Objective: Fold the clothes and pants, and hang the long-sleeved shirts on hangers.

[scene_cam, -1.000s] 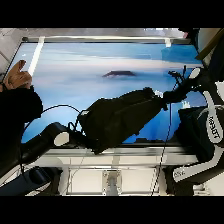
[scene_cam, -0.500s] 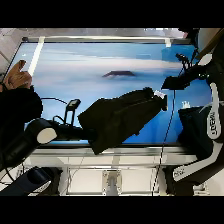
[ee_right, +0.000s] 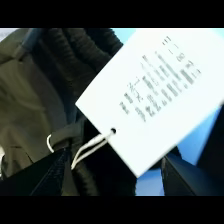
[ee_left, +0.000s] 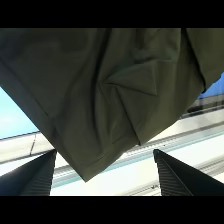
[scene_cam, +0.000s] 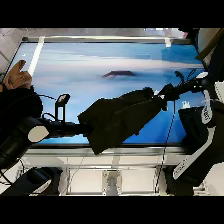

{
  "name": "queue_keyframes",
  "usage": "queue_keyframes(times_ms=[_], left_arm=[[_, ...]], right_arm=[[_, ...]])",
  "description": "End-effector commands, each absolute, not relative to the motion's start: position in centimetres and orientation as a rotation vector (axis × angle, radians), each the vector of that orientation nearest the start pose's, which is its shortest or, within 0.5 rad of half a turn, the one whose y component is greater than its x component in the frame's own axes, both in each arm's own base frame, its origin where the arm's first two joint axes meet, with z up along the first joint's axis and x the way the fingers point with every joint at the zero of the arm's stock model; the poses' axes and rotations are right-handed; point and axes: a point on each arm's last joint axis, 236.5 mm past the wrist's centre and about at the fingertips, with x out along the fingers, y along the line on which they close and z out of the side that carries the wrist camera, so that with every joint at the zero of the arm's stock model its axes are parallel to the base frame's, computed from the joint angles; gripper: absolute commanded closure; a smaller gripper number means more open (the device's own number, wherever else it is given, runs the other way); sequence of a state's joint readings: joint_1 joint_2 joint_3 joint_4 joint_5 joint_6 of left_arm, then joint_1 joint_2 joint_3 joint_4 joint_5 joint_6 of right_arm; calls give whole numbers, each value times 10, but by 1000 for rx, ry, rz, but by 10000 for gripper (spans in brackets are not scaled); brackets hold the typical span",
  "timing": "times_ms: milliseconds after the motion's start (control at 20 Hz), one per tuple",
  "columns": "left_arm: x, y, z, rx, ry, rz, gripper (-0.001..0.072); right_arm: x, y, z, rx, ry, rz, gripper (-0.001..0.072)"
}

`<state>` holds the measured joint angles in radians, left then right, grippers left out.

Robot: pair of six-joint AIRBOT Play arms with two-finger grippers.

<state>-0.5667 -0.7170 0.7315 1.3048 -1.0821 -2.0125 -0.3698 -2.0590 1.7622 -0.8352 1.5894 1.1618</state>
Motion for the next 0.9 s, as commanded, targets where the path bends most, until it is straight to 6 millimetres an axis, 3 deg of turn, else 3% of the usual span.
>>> queue_keyframes(times_ms=[0,200,350,400,600,750,850], left_arm=[[210,-197,46,-342,1232,-371,2],[210,-197,46,-352,1235,-364,2],[210,-197,46,-352,1235,-364,2],[210,-197,46,-352,1235,-365,2],[210,-197,46,-351,1235,-364,2],[210,-197,46,-351,1235,-364,2],[210,-197,46,-351,1235,-364,2]], right_arm=[[457,13,-91,687,1485,662,60],[449,34,-113,588,1567,667,63],[447,57,-115,543,1585,706,169],[448,64,-112,553,1577,723,232],[448,80,-99,577,1543,812,687],[450,82,-81,572,1518,849,691],[467,73,-50,504,1443,831,692]])
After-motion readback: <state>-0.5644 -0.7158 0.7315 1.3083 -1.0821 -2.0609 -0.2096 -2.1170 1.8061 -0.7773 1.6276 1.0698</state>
